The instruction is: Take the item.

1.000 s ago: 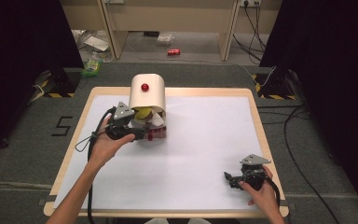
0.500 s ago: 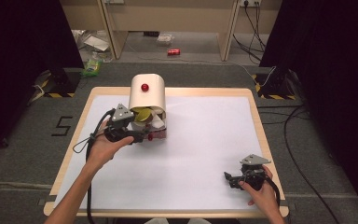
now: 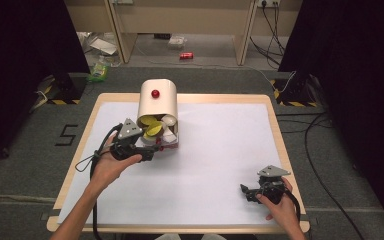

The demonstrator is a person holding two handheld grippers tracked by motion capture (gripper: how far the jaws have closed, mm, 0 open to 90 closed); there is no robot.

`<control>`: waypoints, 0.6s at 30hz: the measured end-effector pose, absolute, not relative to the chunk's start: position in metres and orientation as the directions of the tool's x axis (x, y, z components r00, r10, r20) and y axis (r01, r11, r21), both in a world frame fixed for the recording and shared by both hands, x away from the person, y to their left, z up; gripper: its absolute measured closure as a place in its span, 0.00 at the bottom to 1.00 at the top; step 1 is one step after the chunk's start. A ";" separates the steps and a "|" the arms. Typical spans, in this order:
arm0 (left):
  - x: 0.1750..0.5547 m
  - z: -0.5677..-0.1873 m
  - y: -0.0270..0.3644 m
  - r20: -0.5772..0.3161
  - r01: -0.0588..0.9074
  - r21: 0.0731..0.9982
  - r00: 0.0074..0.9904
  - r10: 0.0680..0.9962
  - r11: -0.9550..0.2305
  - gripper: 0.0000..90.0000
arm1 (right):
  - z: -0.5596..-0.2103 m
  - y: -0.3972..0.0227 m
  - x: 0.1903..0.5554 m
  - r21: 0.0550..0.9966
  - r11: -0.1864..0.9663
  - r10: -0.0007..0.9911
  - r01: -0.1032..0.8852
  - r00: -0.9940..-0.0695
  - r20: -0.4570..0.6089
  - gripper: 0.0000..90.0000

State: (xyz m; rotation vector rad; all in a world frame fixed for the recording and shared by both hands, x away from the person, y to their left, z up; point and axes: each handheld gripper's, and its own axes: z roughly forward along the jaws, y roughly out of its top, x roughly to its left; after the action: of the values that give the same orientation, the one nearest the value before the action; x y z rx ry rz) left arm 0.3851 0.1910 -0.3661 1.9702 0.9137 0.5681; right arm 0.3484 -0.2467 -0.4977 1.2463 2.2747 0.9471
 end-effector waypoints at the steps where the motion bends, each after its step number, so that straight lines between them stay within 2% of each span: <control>1: 0.385 -0.366 0.191 0.043 0.382 0.853 0.627 0.778 -0.355 0.29 | -0.498 -0.247 0.348 0.712 0.380 0.844 0.590 -0.536 -0.007 0.09; 18: 0.367 -0.371 0.189 0.070 0.362 0.851 0.639 0.766 -0.380 0.29 | -0.498 -0.247 0.348 0.713 0.380 0.845 0.590 -0.535 -0.007 0.09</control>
State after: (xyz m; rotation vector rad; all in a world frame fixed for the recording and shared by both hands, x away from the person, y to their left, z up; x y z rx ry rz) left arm 0.3671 0.1891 -0.3709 1.9878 0.8830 0.5865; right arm 0.3483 -0.2466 -0.4977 1.2470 2.2739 0.9471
